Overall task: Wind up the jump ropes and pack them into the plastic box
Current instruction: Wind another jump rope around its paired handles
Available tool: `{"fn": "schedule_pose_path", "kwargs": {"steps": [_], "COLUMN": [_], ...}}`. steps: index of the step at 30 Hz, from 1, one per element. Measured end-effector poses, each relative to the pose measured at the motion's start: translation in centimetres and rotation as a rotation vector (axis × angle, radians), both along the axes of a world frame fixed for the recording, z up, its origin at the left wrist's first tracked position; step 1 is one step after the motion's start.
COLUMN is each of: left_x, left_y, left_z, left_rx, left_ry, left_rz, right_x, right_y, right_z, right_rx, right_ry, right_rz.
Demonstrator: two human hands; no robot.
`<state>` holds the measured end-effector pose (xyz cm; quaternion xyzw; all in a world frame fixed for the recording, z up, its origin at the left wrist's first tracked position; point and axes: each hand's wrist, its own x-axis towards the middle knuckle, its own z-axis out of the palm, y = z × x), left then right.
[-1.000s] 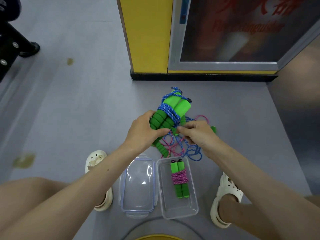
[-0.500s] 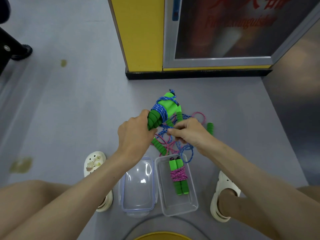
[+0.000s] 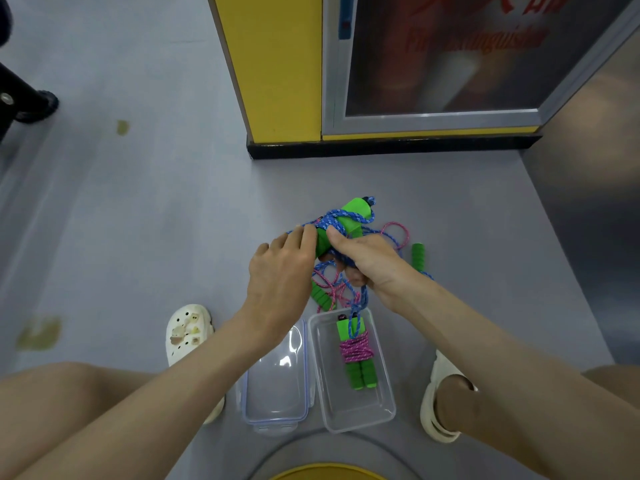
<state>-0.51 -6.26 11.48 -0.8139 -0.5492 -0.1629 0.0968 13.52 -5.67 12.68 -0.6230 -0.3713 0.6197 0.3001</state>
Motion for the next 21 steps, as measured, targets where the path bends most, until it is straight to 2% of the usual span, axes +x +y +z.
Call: {"fn": "schedule_pose_path", "kwargs": {"steps": [4, 7, 9, 12, 15, 17, 19, 21], "left_x": [0.3, 0.4, 0.6, 0.6, 0.0, -0.7, -1.4, -1.8], "left_y": [-0.3, -0.3, -0.4, 0.1, 1.5, 1.9, 1.8, 1.5], "left_z": [-1.2, -1.5, -0.8, 1.0, 1.9, 2.3, 2.4, 2.4], "left_rx": [0.009, -0.070, -0.182, -0.533, -0.770, -1.051, -1.356, -1.489], "left_ry": [0.000, -0.001, -0.072, -0.333, -0.755, -1.037, -1.177, -1.263], "left_rz": [-0.093, -0.125, -0.108, 0.019, 0.182, 0.300, 0.319, 0.258], "right_x": [0.3, 0.5, 0.7, 1.1, 1.1, 1.0, 1.1, 1.4], "right_y": [0.0, 0.0, 0.1, 0.2, 0.1, 0.0, 0.0, 0.1], "right_z": [0.1, -0.1, -0.2, -0.4, -0.5, -0.5, -0.3, -0.2], "right_rx": [-0.036, -0.044, -0.048, -0.049, -0.053, -0.045, -0.037, -0.036], "right_ry": [0.015, -0.012, -0.030, -0.095, -0.058, 0.015, 0.037, 0.047], "right_rz": [-0.110, -0.128, -0.121, -0.097, -0.061, -0.045, -0.019, 0.007]}}
